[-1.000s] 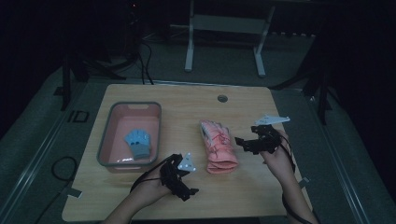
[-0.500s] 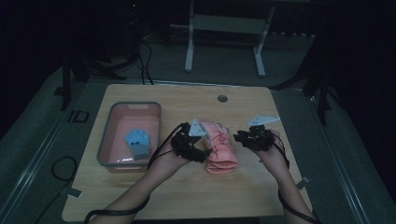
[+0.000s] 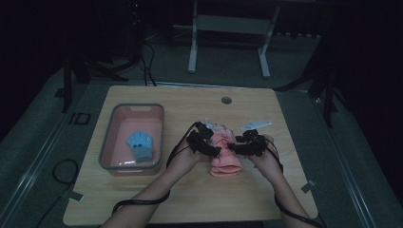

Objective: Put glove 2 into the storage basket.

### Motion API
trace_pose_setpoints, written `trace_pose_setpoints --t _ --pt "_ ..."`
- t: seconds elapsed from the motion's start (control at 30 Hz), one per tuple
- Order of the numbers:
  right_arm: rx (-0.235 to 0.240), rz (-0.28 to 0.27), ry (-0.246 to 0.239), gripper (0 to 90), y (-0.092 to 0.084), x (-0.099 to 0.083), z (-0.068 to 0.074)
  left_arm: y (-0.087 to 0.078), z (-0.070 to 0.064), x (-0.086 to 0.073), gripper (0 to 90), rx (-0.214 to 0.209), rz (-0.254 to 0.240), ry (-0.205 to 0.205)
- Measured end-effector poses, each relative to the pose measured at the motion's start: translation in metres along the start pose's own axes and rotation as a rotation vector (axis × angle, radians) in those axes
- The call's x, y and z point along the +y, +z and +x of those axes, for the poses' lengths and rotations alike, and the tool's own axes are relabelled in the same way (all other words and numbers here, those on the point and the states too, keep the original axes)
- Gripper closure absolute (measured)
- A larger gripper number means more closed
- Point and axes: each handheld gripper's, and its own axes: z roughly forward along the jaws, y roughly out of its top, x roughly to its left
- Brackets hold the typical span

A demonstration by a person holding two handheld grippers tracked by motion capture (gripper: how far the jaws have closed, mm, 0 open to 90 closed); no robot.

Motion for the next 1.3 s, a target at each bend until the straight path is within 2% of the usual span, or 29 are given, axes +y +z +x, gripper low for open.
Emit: trace_pose_setpoints --t 0.03,0.1,0.23,0.33,0.37,0.4,0.47,0.5,0.57,0.6,0.63,0.8,0.87,0.93,1.03,1.2,1.3 --pt "0.006 0.005 0.016 47.1 0.002 -0.002 -0.002 0.005 0.003 -0.002 26.9 -0.020 0.011 -0.030" --pt "0.016 0.045 0.039 44.3 0.009 -0.004 -0.006 0.013 0.009 -0.007 24.3 -0.052 0.033 -0.064" --pt "0.038 0.117 0.089 41.5 0.022 -0.007 -0.014 0.025 0.014 -0.010 24.3 -0.095 0.054 -0.089" --pt "0.087 0.153 0.158 42.9 0.030 -0.008 -0.021 0.033 0.021 -0.013 24.3 -0.146 0.062 -0.138" --pt "0.087 0.153 0.158 42.9 0.030 -0.008 -0.021 0.033 0.021 -0.013 24.3 -0.146 0.062 -0.138" --pt "0.145 0.171 0.219 47.7 0.033 -0.010 -0.027 0.036 0.024 -0.015 25.7 -0.186 0.062 -0.167" --pt "0.162 0.168 0.231 52.2 0.035 -0.011 -0.028 0.038 0.027 -0.016 34.4 -0.258 0.058 -0.188" --pt "0.171 0.159 0.220 57.6 0.035 -0.012 -0.028 0.038 0.028 -0.016 44.4 -0.286 0.056 -0.188" --pt "0.167 0.133 0.187 65.2 0.035 -0.013 -0.024 0.038 0.029 -0.016 52.2 -0.306 0.055 -0.185" --pt "0.167 0.133 0.187 65.2 0.035 -0.013 -0.024 0.038 0.029 -0.016 55.2 -0.306 0.055 -0.185" --pt "0.143 0.115 0.171 72.7 0.033 -0.013 -0.020 0.037 0.029 -0.015 58.8 -0.314 0.054 -0.192" --pt "0.109 0.090 0.152 78.1 0.027 -0.010 -0.012 0.030 0.028 -0.012 67.0 -0.317 0.063 -0.184" --pt "0.096 0.083 0.148 78.5 0.024 -0.007 -0.009 0.029 0.028 -0.011 68.2 -0.324 0.065 -0.189" --pt "0.095 0.064 0.151 78.6 0.019 -0.005 -0.007 0.020 0.028 -0.007 68.8 -0.329 0.061 -0.180" --pt "0.092 0.056 0.153 78.7 0.013 -0.001 -0.004 0.013 0.027 -0.004 69.1 -0.323 0.063 -0.160" --pt "0.087 0.015 0.142 78.7 0.000 0.011 0.008 -0.010 0.025 0.003 70.2 -0.297 0.056 -0.109" --pt "0.090 -0.003 0.135 78.8 -0.003 0.016 0.013 -0.019 0.028 0.005 70.3 -0.299 0.051 -0.105"
